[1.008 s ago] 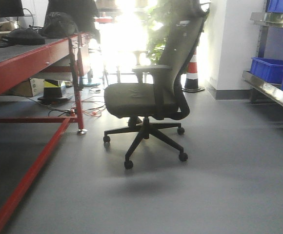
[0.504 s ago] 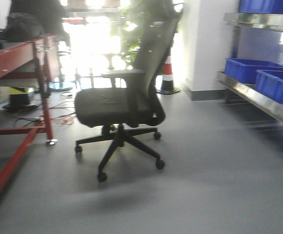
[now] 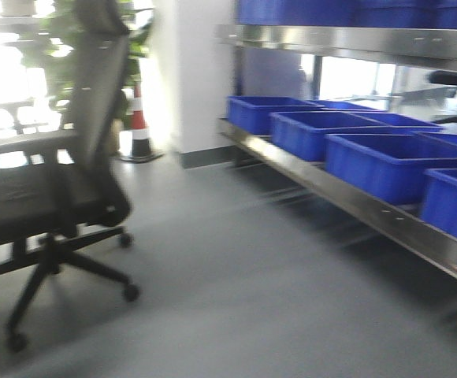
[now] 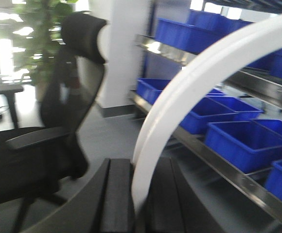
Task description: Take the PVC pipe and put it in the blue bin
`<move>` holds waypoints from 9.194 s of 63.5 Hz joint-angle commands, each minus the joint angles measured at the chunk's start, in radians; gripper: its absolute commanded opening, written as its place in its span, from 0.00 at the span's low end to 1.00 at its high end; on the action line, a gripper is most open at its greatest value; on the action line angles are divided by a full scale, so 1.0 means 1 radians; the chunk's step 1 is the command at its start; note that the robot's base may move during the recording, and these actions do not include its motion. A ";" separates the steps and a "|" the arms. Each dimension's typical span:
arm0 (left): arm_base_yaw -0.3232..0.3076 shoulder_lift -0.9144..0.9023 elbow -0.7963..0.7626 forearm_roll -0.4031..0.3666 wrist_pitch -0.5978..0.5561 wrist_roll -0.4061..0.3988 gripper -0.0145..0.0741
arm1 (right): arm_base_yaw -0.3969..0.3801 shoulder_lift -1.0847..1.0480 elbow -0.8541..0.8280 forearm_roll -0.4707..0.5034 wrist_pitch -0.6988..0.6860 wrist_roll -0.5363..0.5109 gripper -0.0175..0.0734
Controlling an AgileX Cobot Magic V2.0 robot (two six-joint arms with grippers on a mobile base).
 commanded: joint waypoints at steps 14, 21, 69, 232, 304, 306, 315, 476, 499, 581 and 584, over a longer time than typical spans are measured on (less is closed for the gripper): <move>-0.006 -0.004 0.000 -0.005 -0.021 0.001 0.04 | -0.002 -0.002 0.003 -0.011 -0.027 -0.006 0.01; -0.006 -0.004 0.000 -0.005 -0.021 0.001 0.04 | -0.002 -0.002 0.003 -0.011 -0.027 -0.006 0.01; -0.006 -0.004 0.000 -0.002 -0.022 0.001 0.04 | -0.002 -0.002 0.003 -0.011 -0.025 -0.006 0.01; -0.006 -0.004 0.000 -0.002 -0.022 0.001 0.04 | -0.002 -0.002 0.003 -0.011 -0.027 -0.006 0.01; -0.011 0.038 -0.005 -0.122 -0.052 0.001 0.04 | -0.001 0.025 0.003 0.056 -0.173 -0.006 0.01; -0.023 0.059 -0.014 -0.190 -0.052 0.033 0.04 | 0.001 0.050 0.003 0.081 -0.196 -0.006 0.01; -0.135 0.171 -0.078 -0.314 -0.061 0.218 0.04 | 0.038 0.195 -0.017 0.122 -0.249 -0.006 0.01; -0.378 0.459 -0.240 -0.271 -0.205 0.237 0.04 | 0.207 0.528 -0.178 -0.038 -0.268 -0.006 0.01; -0.378 0.095 0.226 -0.271 -0.488 0.237 0.04 | 0.207 0.201 0.130 -0.038 -0.397 -0.006 0.01; -0.378 0.021 0.256 -0.271 -0.484 0.237 0.04 | 0.112 0.090 0.201 0.075 -0.345 -0.190 0.01; -0.378 0.021 0.256 -0.271 -0.484 0.237 0.04 | 0.070 0.057 0.250 0.076 -0.385 -0.190 0.01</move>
